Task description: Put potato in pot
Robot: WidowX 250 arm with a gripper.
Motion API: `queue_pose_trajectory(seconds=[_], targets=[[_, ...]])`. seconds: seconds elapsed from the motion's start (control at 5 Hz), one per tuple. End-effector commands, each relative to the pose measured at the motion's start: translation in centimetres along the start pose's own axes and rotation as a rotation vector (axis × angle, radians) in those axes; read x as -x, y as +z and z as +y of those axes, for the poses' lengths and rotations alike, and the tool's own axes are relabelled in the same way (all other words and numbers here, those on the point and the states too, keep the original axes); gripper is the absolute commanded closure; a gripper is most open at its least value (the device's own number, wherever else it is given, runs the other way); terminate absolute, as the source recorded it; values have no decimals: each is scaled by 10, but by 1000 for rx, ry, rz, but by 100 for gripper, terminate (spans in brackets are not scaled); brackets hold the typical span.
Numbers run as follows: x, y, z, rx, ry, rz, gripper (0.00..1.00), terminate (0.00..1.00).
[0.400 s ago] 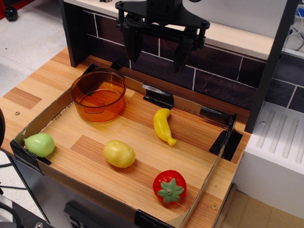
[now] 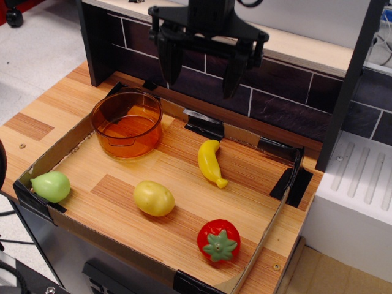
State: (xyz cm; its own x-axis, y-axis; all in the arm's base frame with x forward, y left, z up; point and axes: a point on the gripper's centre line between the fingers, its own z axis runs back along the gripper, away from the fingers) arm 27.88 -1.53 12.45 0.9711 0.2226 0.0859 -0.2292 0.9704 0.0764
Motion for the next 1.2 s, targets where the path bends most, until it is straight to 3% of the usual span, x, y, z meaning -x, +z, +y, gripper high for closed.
queue_pose_trajectory(seconds=[0.0,0.4,1.0], targets=[[12,6,28,103,492,62,0,0],[39,-19,38,122,862,-15,0,0],[60,-79,32,60,850,40,0,0]])
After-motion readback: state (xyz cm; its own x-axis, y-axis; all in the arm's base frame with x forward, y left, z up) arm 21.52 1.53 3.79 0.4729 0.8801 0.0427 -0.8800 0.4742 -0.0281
